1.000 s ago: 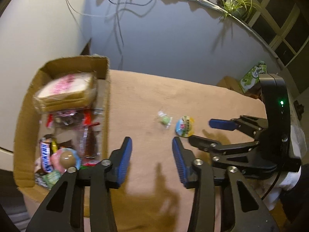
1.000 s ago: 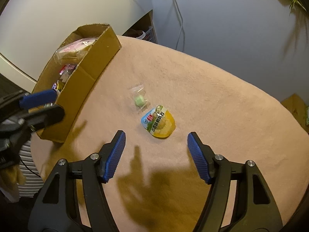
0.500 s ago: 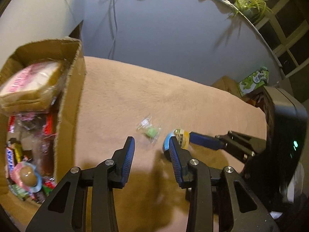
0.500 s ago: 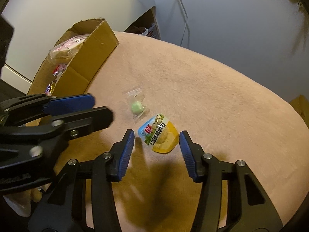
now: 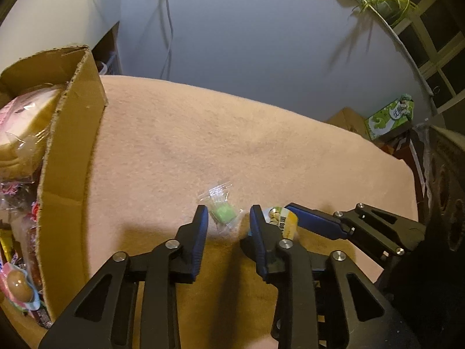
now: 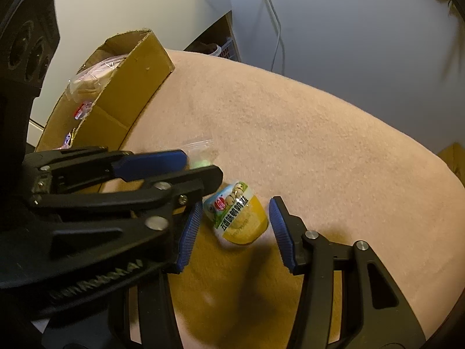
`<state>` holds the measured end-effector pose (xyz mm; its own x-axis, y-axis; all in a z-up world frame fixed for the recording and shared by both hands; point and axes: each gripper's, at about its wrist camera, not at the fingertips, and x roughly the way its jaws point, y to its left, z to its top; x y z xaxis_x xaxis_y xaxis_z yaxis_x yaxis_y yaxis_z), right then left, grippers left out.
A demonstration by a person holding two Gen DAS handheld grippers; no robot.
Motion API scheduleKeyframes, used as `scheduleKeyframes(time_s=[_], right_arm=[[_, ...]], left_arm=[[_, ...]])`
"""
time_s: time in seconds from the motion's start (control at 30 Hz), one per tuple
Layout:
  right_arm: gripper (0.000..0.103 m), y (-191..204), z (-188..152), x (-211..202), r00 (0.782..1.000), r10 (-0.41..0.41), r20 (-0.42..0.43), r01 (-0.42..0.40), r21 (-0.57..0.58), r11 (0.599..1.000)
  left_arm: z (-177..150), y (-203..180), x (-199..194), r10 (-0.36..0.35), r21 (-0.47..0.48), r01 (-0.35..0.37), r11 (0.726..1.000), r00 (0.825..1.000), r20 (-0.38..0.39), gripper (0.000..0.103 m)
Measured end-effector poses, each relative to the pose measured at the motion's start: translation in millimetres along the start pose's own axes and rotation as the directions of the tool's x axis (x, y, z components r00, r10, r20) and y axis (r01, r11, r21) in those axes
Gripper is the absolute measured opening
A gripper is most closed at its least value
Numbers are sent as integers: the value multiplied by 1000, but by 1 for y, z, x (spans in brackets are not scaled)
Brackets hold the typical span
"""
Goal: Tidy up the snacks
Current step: 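Grasp the clear-bagged green candy with the left tool while the right tool grasps the yellow pouch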
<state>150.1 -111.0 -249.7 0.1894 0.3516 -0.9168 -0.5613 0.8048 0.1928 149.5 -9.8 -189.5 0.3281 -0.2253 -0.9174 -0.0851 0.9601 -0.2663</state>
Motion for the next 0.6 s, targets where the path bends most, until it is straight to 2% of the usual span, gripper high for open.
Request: scheduleKeyframes(time_s=[0.07,0.2,0.37,0.4,0.6], right_arm=[[46,0,0,1,1000,-5,2,5,-3,1000],[39,4,-1,1,999,-36,0,36,-41,999],[32,1,-2,0,999,-45,-3,44,-36,998],[27,0,-3,-1,999,-48,-4,47,-36,998],[27,-9,-8,-7,999,-48,-7,48,-27,998]], left_arm=[[0,-2,2,1,1,-1,1000,1000,2,20],[-2,-3,3,11,14,-11,1000,1000,10,18],[-4,0,0,8,21,-9,1000,1000,16,16],[-4,0,-1,8,19,-8,1000,1000,16,16],[-6,5,-5,18,28,-18,999,1000,22,15]])
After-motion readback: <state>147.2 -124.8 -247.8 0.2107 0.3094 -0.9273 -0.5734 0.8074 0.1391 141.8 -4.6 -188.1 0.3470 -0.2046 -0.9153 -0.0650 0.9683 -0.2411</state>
